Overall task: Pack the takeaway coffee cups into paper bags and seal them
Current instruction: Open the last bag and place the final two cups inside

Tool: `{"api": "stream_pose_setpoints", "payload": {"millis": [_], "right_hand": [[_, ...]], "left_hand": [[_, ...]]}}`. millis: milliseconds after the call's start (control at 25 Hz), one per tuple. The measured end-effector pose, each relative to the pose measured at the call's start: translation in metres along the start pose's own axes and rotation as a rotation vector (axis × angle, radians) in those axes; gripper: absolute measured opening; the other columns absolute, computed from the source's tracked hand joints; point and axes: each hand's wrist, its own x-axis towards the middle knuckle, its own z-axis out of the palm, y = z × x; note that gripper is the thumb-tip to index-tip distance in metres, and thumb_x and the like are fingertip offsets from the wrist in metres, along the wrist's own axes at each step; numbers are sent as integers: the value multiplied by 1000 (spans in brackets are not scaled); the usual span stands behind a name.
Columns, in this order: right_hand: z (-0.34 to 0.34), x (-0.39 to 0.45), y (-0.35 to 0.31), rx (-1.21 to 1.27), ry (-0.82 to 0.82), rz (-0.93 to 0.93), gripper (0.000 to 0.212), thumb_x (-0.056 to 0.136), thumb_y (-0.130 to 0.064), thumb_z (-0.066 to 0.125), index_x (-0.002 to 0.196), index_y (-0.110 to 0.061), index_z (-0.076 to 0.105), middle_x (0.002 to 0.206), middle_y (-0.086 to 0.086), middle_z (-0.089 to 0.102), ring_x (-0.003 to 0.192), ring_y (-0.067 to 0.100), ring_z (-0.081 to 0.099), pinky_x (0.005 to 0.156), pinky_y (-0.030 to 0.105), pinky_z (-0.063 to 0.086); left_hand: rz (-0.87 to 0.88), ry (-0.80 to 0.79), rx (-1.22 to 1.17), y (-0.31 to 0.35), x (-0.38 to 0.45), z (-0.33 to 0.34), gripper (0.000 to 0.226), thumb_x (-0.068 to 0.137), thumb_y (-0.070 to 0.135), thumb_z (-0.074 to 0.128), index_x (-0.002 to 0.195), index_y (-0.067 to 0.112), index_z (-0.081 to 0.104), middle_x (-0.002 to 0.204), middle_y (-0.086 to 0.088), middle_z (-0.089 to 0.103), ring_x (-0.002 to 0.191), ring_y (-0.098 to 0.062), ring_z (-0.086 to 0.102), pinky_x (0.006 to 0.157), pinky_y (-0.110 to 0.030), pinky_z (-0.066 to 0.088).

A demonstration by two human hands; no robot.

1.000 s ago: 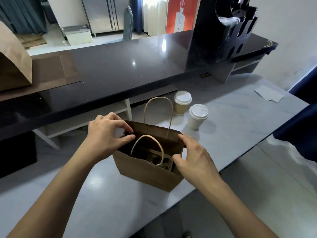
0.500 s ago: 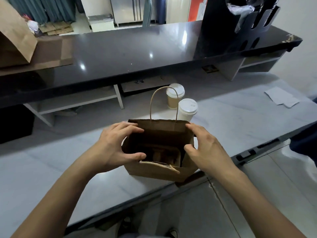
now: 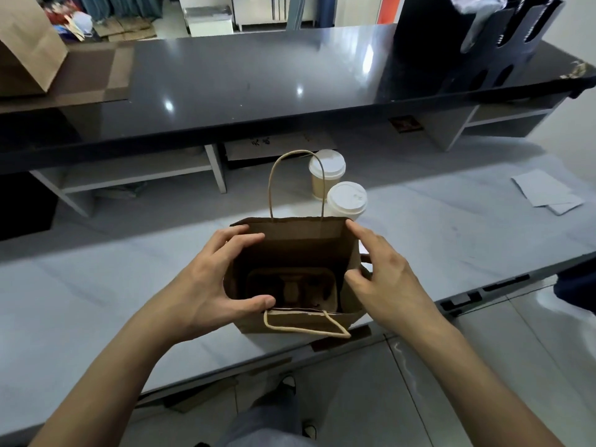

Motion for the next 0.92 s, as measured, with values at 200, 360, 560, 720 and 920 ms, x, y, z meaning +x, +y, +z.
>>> {"api": "stream_pose_setpoints", "payload": {"millis": [200, 360, 560, 720, 920], "right_hand": [[-2, 37, -4, 47, -52, -31, 72, 96, -13, 57, 156, -42, 30, 148, -18, 45, 128, 4, 50, 109, 33, 47], [-4, 78, -11, 16, -73, -57, 71, 95, -12, 56, 156, -40, 32, 149, -22, 44, 118, 0, 51, 104, 29, 48], [-4, 116, -18, 10, -110, -62, 71, 96, -11, 55, 156, -40, 32, 145, -21, 46, 116, -1, 48, 96, 16, 40], [-1, 140, -21, 16, -141, -104, 71, 95, -9, 55, 156, -39, 32, 148, -19, 45, 120, 0, 47, 104, 25, 46], [-9, 168, -23, -50, -227, -177, 71, 97, -15, 56, 156, -43, 28, 151, -20, 42, 122, 3, 47, 102, 28, 47]], "left_hand": [[-14, 65, -8, -10, 18, -7, 93, 63, 78, 67, 146, 49, 39, 153, 26, 26, 138, 2, 35, 107, -14, 30], [-28, 94, -3, -20, 44, -18, 93, 64, 78, 68, 146, 49, 38, 154, 25, 25, 139, -5, 37, 111, -23, 34], [-57, 124, 44, -29, 64, -29, 96, 63, 80, 65, 148, 47, 36, 153, 23, 26, 138, -10, 39, 113, -32, 39], [-114, 155, 47, -34, 72, -35, 99, 61, 82, 64, 149, 47, 34, 153, 23, 26, 137, -12, 40, 113, -39, 43], [-189, 205, 42, -33, 81, -35, 101, 59, 82, 66, 149, 48, 33, 154, 22, 26, 138, -15, 39, 113, -43, 43]]}}
